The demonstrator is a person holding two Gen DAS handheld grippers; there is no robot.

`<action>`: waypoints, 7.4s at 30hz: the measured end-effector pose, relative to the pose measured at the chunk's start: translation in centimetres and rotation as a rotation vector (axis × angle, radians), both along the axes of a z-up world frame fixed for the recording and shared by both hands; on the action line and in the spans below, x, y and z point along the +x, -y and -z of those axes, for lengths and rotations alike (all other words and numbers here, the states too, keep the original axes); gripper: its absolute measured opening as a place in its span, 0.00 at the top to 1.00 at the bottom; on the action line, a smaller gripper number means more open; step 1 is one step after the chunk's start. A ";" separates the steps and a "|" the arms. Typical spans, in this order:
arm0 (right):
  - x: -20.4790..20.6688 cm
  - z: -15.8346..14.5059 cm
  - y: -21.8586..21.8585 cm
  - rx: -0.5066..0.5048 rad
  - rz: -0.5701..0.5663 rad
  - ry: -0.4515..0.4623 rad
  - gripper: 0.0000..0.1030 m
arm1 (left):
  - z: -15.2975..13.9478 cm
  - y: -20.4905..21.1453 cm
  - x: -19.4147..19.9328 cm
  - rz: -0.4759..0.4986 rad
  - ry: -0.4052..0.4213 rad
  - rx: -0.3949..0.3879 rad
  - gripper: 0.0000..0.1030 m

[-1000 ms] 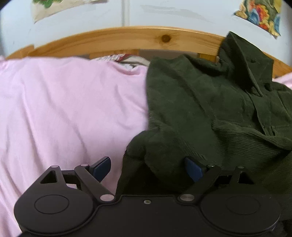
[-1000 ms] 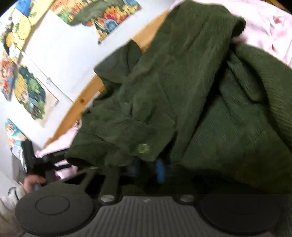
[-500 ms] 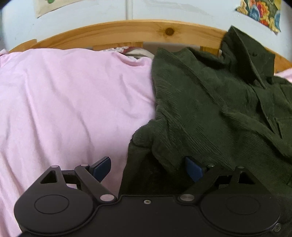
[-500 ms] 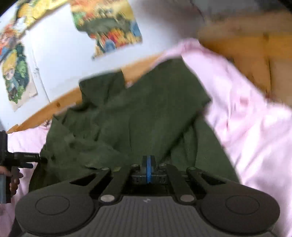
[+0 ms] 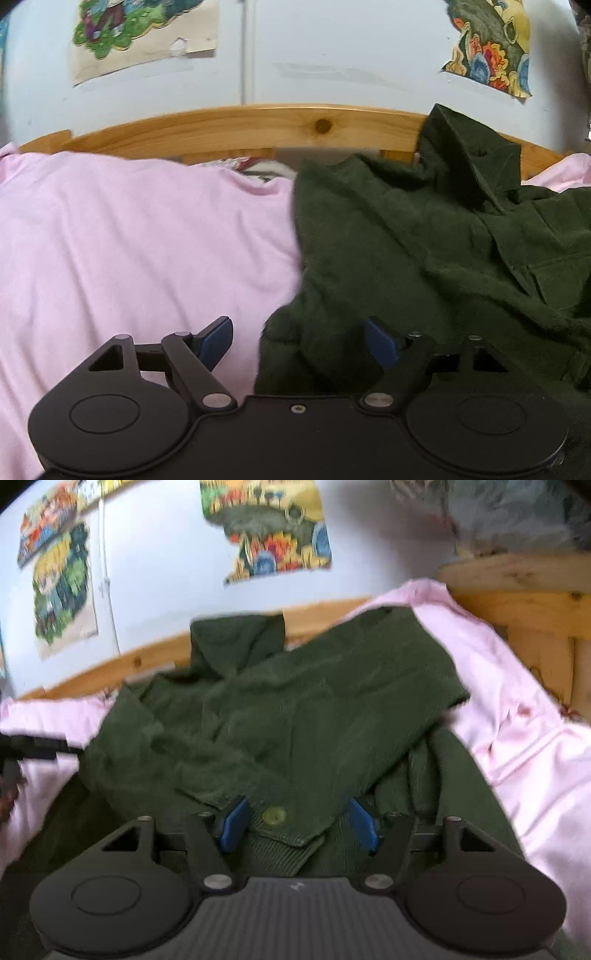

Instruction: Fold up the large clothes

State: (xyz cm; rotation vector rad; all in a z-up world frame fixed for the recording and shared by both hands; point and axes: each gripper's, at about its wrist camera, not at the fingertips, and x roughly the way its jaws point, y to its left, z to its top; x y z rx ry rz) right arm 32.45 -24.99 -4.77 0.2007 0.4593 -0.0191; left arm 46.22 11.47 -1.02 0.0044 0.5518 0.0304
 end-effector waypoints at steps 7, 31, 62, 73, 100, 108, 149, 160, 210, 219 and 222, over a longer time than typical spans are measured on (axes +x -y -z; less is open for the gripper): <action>0.4 1.4 -0.1 -0.020 0.029 -0.036 0.30 | 2.5 0.3 3.5 -0.059 -0.139 0.100 0.29; 28.0 -12.8 -0.9 0.026 -0.078 0.038 0.04 | 0.9 5.9 -2.5 0.073 -0.055 -0.171 0.01; 16.9 -12.9 -11.4 -0.295 -0.221 0.347 0.92 | -3.3 2.2 -7.3 0.068 0.104 -0.373 0.01; 8.1 -2.9 -14.5 -0.480 -0.297 0.191 0.92 | -3.7 -0.2 -11.9 0.078 0.114 -0.432 0.01; 23.8 -14.2 -1.5 -0.295 0.070 -0.025 0.38 | -3.8 4.7 2.5 -0.030 0.186 -0.240 0.12; 19.2 -8.5 -0.3 -0.572 0.125 -0.132 0.68 | 0.4 1.0 3.8 -0.076 0.079 -0.249 0.24; 15.9 -0.9 9.4 -0.343 0.324 0.082 0.02 | 2.1 0.8 6.5 -0.135 -0.038 -0.109 0.02; 8.7 -3.9 3.1 -0.354 0.150 0.037 0.00 | -1.3 2.3 -4.2 0.120 -0.029 -0.105 0.01; -14.2 -1.2 -8.2 -0.273 -0.440 0.069 0.00 | 6.6 13.2 -33.7 0.589 -0.145 0.521 0.01; -11.1 -1.5 -4.8 -0.058 -0.321 0.083 0.00 | 6.2 12.6 -30.7 0.516 -0.175 0.497 0.02; -10.0 -1.2 -4.2 0.010 -0.291 0.080 0.00 | 6.6 13.3 -31.5 0.582 -0.173 0.582 0.02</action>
